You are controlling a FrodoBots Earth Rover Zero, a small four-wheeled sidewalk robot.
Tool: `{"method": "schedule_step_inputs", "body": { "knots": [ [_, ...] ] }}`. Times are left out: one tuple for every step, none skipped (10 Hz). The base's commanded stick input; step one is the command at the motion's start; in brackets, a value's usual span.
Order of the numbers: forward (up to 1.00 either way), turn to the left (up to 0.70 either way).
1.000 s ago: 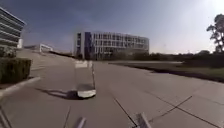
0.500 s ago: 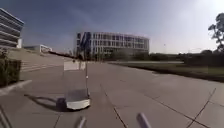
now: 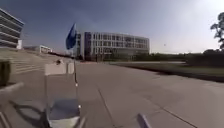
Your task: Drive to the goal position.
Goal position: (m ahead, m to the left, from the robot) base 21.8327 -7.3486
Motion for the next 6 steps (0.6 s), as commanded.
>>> {"method": "schedule_step_inputs", "body": {
  "knots": [
    [0.7, 0.0],
    [0.7, 0.0],
    [0.7, 0.0],
    [0.7, 0.0],
    [0.7, 0.0],
    [0.7, 0.0]
  ]
}}
